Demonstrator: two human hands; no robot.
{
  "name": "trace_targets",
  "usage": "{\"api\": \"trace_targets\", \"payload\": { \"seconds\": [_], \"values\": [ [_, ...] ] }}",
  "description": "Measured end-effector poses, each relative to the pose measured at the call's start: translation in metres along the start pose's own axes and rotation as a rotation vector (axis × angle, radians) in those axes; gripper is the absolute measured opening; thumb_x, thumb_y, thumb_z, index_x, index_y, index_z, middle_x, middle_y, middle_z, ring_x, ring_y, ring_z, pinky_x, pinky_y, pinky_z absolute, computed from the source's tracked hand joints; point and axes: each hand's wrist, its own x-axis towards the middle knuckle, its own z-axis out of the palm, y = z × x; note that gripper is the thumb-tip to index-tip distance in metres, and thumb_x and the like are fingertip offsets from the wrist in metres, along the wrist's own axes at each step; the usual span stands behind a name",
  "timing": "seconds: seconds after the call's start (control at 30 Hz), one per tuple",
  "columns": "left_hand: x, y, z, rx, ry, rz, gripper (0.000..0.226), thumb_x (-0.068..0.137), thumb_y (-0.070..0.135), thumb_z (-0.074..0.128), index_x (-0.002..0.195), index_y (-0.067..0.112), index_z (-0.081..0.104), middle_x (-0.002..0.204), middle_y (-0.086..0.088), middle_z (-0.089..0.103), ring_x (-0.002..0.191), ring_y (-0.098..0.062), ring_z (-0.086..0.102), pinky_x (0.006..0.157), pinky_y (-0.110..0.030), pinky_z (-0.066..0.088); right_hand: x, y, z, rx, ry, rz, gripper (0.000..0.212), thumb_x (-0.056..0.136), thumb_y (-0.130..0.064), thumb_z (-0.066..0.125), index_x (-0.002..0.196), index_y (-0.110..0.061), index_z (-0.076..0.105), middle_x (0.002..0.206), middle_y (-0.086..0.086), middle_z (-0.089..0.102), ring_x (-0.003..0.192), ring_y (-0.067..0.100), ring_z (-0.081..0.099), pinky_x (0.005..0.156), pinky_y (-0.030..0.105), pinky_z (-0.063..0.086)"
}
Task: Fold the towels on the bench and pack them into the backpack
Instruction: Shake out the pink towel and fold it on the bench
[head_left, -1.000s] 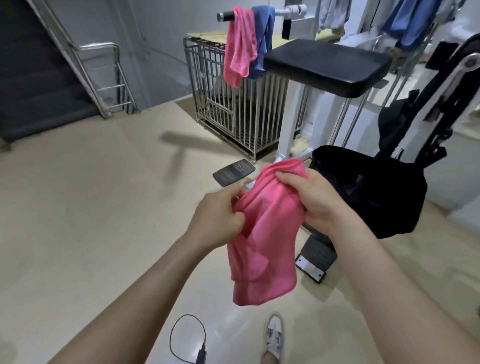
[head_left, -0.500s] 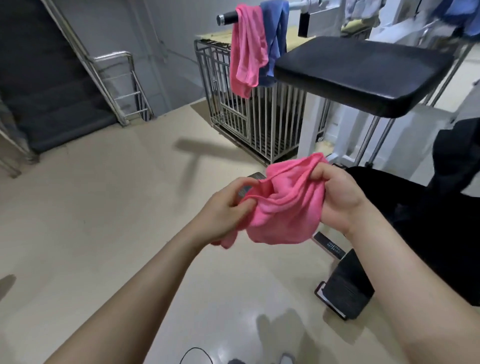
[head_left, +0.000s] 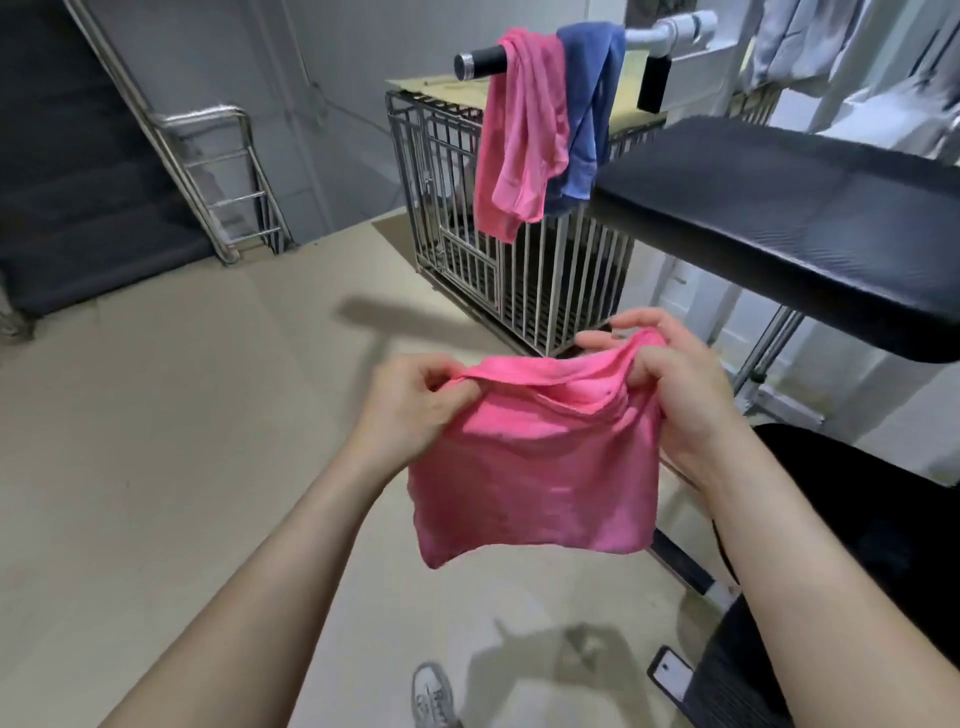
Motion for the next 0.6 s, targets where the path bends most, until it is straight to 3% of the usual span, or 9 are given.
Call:
{"api": "trace_targets", "payload": {
  "seconds": [0.03, 0.1, 0.17, 0.2, 0.3, 0.4, 0.47, 0.6],
  "values": [
    [0.015, -0.004, -0.012, 0.04, -0.008, 0.058, 0.015, 0.084, 0.019, 0.072, 0.07, 0.013, 0.071, 0.055, 0.009, 0.056, 0.047, 0.003, 0.041, 0.049, -0.02, 0.034, 0.011, -0.002, 0.004, -0.161, 0.01, -0.077, 0.049, 0.059, 0.003, 0.038, 0.099, -0.019, 0.056, 0.111, 0.011, 0.069, 0.091, 0.026, 0.06, 0.071, 0.031, 0.046],
    [0.047, -0.011, -0.032, 0.141, -0.102, 0.194, 0.02, 0.081, 0.028, 0.075, 0.065, 0.019, 0.067, 0.053, 0.008, 0.054, 0.052, -0.001, 0.042, 0.053, -0.024, 0.034, 0.028, -0.009, 0.023, -0.557, -0.118, -0.23, 0.054, 0.062, -0.008, 0.05, 0.11, -0.034, 0.054, 0.125, -0.005, 0.059, 0.111, 0.007, 0.056, 0.085, 0.019, 0.041],
    [0.074, -0.015, -0.048, 0.251, -0.209, 0.304, 0.023, 0.082, 0.035, 0.073, 0.063, 0.03, 0.061, 0.053, 0.008, 0.052, 0.053, -0.002, 0.042, 0.055, -0.026, 0.035, 0.045, -0.008, 0.061, -0.772, -0.336, -0.28, 0.052, 0.074, -0.014, 0.066, 0.121, -0.033, 0.055, 0.124, -0.012, 0.06, 0.117, -0.006, 0.052, 0.09, 0.008, 0.039],
    [0.086, -0.018, -0.054, 0.278, -0.247, 0.338, 0.021, 0.082, 0.035, 0.071, 0.064, 0.032, 0.06, 0.053, 0.011, 0.052, 0.054, -0.002, 0.045, 0.055, -0.026, 0.036, 0.056, -0.001, 0.081, -0.784, -0.41, -0.268, 0.049, 0.08, -0.014, 0.07, 0.124, -0.029, 0.057, 0.121, -0.009, 0.064, 0.113, -0.003, 0.057, 0.092, 0.009, 0.041],
    [0.125, -0.032, -0.078, 0.265, -0.255, 0.381, 0.006, 0.081, 0.023, 0.07, 0.081, 0.028, 0.068, 0.063, 0.013, 0.06, 0.068, -0.007, 0.058, 0.062, -0.025, 0.042, 0.092, 0.021, 0.133, -0.621, -0.457, -0.142, 0.037, 0.089, -0.006, 0.065, 0.125, -0.014, 0.061, 0.108, 0.003, 0.073, 0.096, 0.009, 0.069, 0.088, 0.024, 0.051],
    [0.164, -0.059, -0.107, 0.096, -0.283, 0.338, 0.026, 0.083, 0.015, 0.063, 0.105, 0.028, 0.063, 0.084, 0.004, 0.067, 0.081, -0.009, 0.061, 0.076, -0.023, 0.047, 0.13, 0.032, 0.161, -0.378, -0.442, 0.042, 0.026, 0.092, 0.005, 0.056, 0.112, -0.005, 0.068, 0.085, 0.003, 0.074, 0.071, 0.008, 0.066, 0.067, 0.018, 0.053],
    [0.188, -0.077, -0.124, -0.031, -0.308, 0.225, 0.044, 0.083, 0.006, 0.059, 0.118, 0.034, 0.054, 0.082, -0.001, 0.064, 0.074, -0.009, 0.057, 0.071, -0.02, 0.046, 0.154, 0.037, 0.179, -0.295, -0.404, 0.083, 0.023, 0.091, 0.006, 0.056, 0.102, -0.006, 0.071, 0.08, 0.003, 0.073, 0.068, 0.01, 0.064, 0.066, 0.02, 0.052],
    [0.228, -0.115, -0.141, -0.166, -0.155, -0.035, 0.04, 0.079, -0.013, 0.06, 0.089, 0.026, 0.066, 0.068, 0.011, 0.064, 0.061, 0.001, 0.055, 0.06, -0.016, 0.042, 0.203, 0.045, 0.208, -0.013, -0.296, 0.227, 0.021, 0.084, 0.005, 0.053, 0.092, -0.005, 0.07, 0.075, 0.006, 0.066, 0.067, 0.014, 0.058, 0.067, 0.026, 0.048]
  ]
}}
